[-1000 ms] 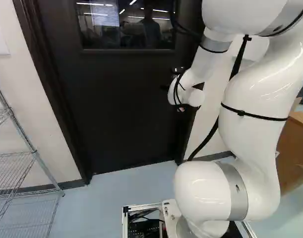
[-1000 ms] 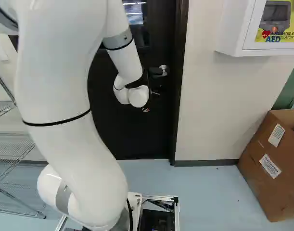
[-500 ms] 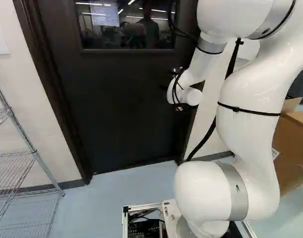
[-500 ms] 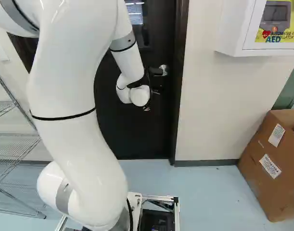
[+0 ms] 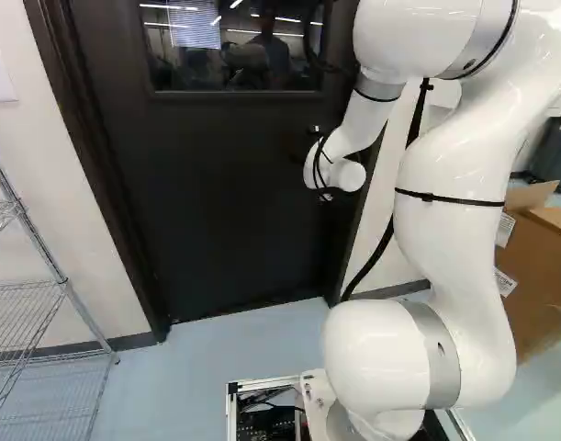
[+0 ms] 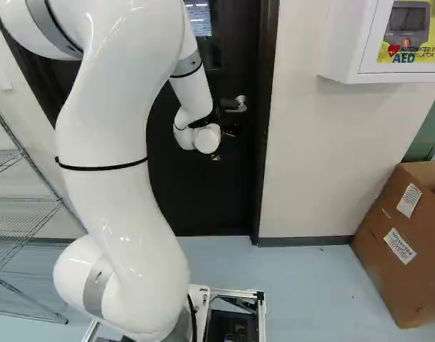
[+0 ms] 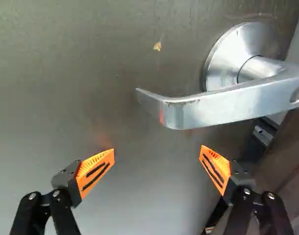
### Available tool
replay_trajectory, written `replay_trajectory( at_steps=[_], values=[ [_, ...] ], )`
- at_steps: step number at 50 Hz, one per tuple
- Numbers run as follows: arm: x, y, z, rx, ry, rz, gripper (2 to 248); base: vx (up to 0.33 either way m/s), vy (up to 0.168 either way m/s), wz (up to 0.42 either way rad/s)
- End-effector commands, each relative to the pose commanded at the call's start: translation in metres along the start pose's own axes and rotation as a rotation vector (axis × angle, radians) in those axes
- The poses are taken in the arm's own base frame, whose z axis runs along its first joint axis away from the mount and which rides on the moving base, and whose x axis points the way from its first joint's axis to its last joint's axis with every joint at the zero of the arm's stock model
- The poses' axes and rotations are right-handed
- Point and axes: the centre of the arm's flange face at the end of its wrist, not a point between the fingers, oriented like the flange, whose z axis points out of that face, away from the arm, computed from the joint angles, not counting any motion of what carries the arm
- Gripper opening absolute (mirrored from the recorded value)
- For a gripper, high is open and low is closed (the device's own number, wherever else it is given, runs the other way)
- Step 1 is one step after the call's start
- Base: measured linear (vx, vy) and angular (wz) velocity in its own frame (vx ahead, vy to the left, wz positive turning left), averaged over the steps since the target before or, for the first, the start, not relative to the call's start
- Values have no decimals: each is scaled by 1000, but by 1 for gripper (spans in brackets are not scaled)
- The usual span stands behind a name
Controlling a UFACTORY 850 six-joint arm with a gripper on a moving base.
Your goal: Open the door and move inside
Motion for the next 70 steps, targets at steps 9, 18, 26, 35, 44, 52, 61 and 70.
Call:
replay_trajectory(
  at_steps=[9, 18, 26, 35, 44, 52, 61, 70],
  values=[
    [2, -3, 17, 11, 7, -4, 247, 0, 0, 0],
    [4, -4, 35, 17, 16, -6, 247, 0, 0, 0],
    [5, -3, 51, 21, 26, -9, 247, 0, 0, 0],
    [7, -3, 70, 25, 37, -11, 247, 0, 0, 0],
    [8, -2, 88, 28, 49, -14, 247, 0, 0, 0],
    [9, -2, 104, 33, 60, -17, 247, 0, 0, 0],
    [10, -3, 123, 57, 70, -38, 247, 0, 0, 0],
    [10, -5, 141, 94, 78, -71, 247, 0, 0, 0]
  ],
)
